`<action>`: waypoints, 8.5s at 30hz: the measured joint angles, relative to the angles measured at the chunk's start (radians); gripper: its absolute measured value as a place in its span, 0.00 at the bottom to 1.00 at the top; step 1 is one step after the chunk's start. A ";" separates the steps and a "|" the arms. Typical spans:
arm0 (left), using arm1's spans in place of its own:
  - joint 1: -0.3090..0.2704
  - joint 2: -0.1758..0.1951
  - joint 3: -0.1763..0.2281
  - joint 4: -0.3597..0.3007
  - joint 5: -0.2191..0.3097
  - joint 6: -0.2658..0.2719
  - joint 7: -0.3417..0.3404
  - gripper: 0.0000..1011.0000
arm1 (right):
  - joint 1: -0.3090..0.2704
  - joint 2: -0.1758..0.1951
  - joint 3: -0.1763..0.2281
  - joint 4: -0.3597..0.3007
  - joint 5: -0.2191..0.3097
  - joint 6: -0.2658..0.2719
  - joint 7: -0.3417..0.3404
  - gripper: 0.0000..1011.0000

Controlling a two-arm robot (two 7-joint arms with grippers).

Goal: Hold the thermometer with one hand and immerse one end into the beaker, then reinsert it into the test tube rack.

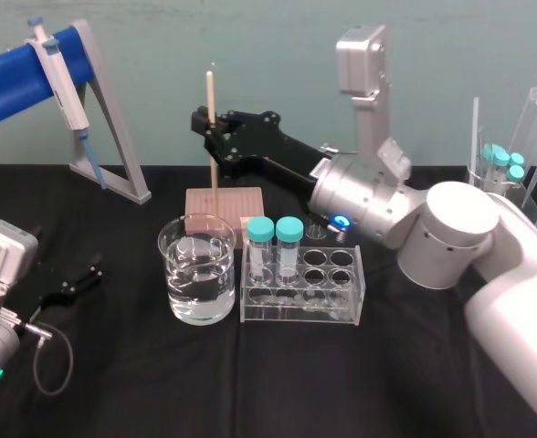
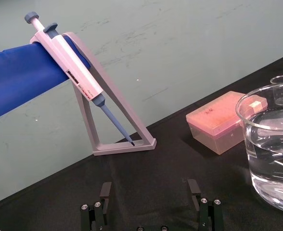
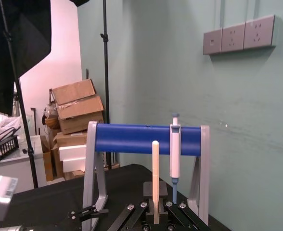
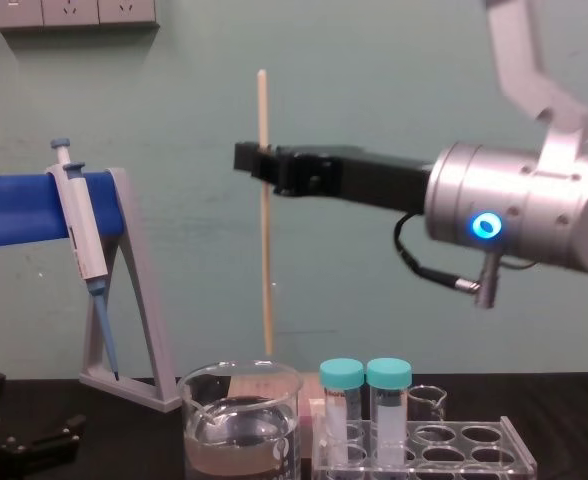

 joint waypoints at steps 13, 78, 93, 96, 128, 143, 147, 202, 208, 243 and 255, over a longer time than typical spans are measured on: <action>0.000 0.000 0.000 0.000 0.000 0.000 0.000 0.99 | 0.050 -0.110 -0.012 0.247 0.002 -0.097 0.066 0.05; 0.000 0.000 0.000 0.000 0.000 0.000 0.000 0.99 | 0.051 -0.162 0.000 0.399 -0.060 -0.119 0.094 0.05; 0.000 0.000 0.000 0.000 0.000 0.000 0.000 0.99 | 0.051 -0.162 0.000 0.399 -0.059 -0.119 0.094 0.05; 0.000 0.000 0.000 0.000 0.000 0.000 0.000 0.99 | 0.051 -0.162 0.000 0.399 -0.059 -0.119 0.094 0.05; 0.000 0.000 0.000 0.000 0.000 0.000 0.000 0.99 | 0.051 -0.162 0.000 0.399 -0.059 -0.119 0.094 0.05; 0.000 0.000 0.000 0.000 0.000 0.000 0.000 0.99 | 0.051 -0.162 0.000 0.399 -0.059 -0.119 0.094 0.05; 0.000 0.000 0.000 0.000 0.000 0.000 0.000 0.99 | 0.051 -0.162 0.000 0.399 -0.059 -0.119 0.094 0.05; 0.000 0.000 0.000 0.000 0.000 0.000 0.000 0.99 | 0.051 -0.162 0.000 0.399 -0.059 -0.119 0.094 0.05; 0.000 0.000 0.000 0.000 0.000 0.000 0.000 0.99 | 0.051 -0.162 0.000 0.399 -0.059 -0.119 0.094 0.05; 0.000 0.000 0.000 0.000 0.000 0.000 0.000 0.99 | 0.051 -0.162 0.000 0.399 -0.059 -0.119 0.094 0.05; 0.000 0.000 0.000 0.000 0.000 0.000 0.000 0.99 | 0.051 -0.162 0.000 0.399 -0.059 -0.119 0.094 0.05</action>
